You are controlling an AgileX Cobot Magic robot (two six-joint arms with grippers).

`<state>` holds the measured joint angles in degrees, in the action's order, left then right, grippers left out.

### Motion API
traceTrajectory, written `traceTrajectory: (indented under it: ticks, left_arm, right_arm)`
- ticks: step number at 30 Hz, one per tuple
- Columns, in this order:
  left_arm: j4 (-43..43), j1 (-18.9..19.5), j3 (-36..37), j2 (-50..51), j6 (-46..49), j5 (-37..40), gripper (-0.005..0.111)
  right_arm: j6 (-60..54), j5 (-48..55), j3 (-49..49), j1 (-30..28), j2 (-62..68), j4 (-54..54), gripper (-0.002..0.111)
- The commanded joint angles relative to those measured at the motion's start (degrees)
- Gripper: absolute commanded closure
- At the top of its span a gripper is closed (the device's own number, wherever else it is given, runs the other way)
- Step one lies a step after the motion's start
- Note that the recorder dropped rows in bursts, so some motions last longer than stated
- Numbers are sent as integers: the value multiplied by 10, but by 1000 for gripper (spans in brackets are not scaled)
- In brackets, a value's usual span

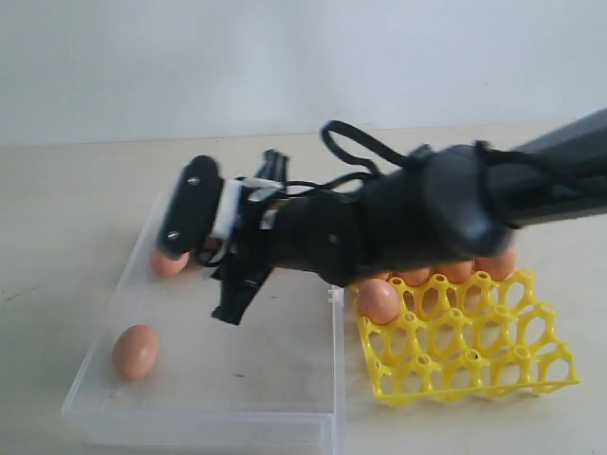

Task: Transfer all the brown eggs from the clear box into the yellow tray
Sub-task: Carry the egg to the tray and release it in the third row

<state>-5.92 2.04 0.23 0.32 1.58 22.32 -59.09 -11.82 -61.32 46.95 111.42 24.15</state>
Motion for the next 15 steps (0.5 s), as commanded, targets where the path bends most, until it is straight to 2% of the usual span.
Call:
traceTrajectory:
  ticks: [1, 6, 15]
  left_arm:
    - [1, -3, -2, -3, -3, -5, 107]
    - [1, -3, -2, -3, -3, -5, 107]
    - [1, -3, -2, -3, -3, -5, 107]
  right_arm:
    - [128, -145, 149, -38, -95, 42, 108]
    - [322, -152, 259, -82, -180, 41, 108]
    - [487, -225, 380, -130, -220, -38, 108]
